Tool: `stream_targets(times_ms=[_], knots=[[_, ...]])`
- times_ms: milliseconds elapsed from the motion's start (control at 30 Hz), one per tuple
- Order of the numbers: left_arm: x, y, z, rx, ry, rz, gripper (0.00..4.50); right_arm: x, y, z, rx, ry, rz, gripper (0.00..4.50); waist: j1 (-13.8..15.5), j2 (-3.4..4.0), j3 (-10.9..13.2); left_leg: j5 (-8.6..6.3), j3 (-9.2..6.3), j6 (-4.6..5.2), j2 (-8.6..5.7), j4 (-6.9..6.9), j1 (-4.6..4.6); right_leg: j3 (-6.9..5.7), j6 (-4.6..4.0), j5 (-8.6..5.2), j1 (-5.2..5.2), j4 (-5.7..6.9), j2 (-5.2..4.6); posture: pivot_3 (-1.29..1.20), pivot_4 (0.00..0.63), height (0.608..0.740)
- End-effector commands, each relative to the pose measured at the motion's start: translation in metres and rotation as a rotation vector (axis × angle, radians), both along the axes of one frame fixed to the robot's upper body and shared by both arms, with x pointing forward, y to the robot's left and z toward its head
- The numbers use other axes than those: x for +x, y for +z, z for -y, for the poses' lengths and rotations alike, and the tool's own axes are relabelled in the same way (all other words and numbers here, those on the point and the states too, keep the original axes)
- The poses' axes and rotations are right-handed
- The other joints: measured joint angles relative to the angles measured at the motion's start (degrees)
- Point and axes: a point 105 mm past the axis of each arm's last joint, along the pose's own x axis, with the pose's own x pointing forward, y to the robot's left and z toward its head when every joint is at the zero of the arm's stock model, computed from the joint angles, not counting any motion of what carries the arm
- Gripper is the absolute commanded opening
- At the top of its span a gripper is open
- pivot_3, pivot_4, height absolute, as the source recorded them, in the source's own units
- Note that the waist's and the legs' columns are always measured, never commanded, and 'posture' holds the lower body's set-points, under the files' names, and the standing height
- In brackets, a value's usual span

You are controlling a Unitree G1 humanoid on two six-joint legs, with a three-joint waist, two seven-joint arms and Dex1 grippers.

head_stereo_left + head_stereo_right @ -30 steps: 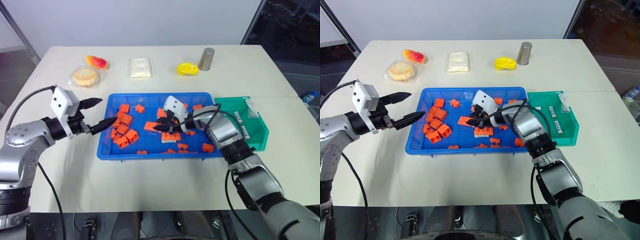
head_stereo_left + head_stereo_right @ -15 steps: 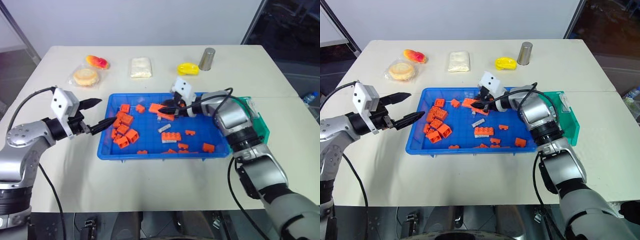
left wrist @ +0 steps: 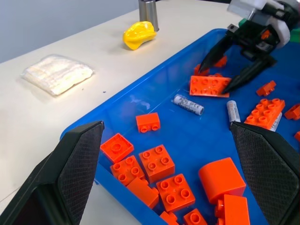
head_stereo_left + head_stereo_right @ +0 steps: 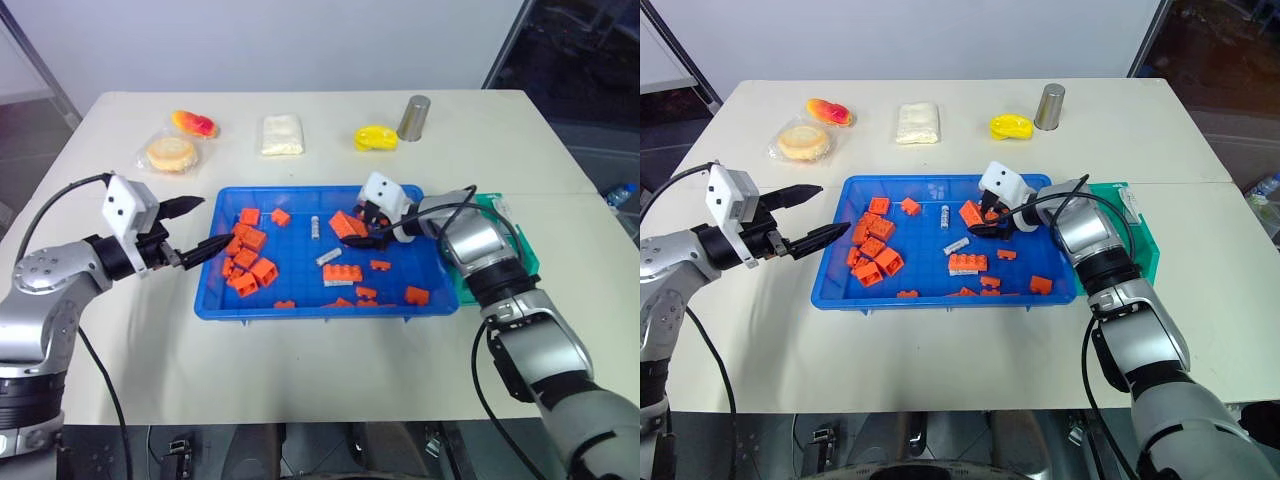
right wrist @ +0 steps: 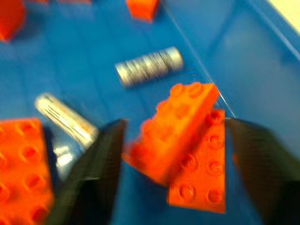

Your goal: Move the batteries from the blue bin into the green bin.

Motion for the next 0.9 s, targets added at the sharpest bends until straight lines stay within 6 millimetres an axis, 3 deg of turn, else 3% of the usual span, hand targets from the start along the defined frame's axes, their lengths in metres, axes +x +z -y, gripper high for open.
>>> stream_targets(times_ms=[33, 233, 467, 567, 700, 900], knots=[[0.0, 0.012, -0.001, 0.009, -0.002, 0.053, 4.5, 0.005, 0.031, -0.005, 0.057, 0.0, 0.075, 4.46, -0.07, 0.0, 0.0, 0.0, -0.01, 0.0, 0.0, 0.0, 0.0, 0.0, 0.0, 0.0, 0.0, 0.0, 0.0, 0.0, 0.15, 0.74], [0.001, 0.012, -0.001, 0.007, -0.004, 0.048, 4.5, -0.005, 0.065, -0.026, 0.261, 0.038, 0.036, 4.46, -0.1, 0.01, 0.01, 0.0, -0.01, 0.0, 0.02, -0.03, 0.0, 0.0, 0.0, 0.0, -0.02, 0.0, 0.02, 0.0, 0.15, 0.74], [0.002, 0.01, 0.0, 0.004, -0.006, 0.046, 4.5, -0.018, 0.073, -0.053, 0.413, 0.065, -0.067, 4.46, 0.02, 0.01, 0.0, 0.0, -0.02, 0.0, 0.02, -0.02, 0.0, -0.01, 0.0, 0.0, -0.01, 0.0, 0.01, 0.0, 0.15, 0.74], [0.001, 0.009, 0.001, 0.002, -0.006, 0.044, 4.5, -0.028, 0.067, -0.06, 0.432, 0.085, -0.135, 4.46, 0.0, 0.01, 0.01, 0.0, -0.02, 0.0, 0.01, -0.02, -0.01, 0.0, 0.0, 0.0, -0.02, 0.0, 0.01, 0.0, 0.15, 0.74], [0.0, 0.008, 0.0, -0.002, 0.003, 0.043, 4.5, -0.038, 0.044, -0.063, 0.374, 0.086, -0.188, 4.46, 0.05, 0.0, 0.0, 0.0, -0.04, 0.0, 0.01, -0.03, -0.02, -0.03, 0.0, 0.0, 0.0, -0.02, 0.0, 0.0, 0.15, 0.74], [0.0, 0.007, 0.002, -0.012, 0.009, 0.045, 4.5, -0.03, 0.02, -0.064, 0.291, 0.042, -0.188, 4.46, -0.05, 0.0, 0.0, 0.0, -0.02, 0.0, 0.01, -0.03, -0.02, -0.02, 0.0, 0.0, -0.01, -0.03, 0.01, 0.0, 0.15, 0.74]])
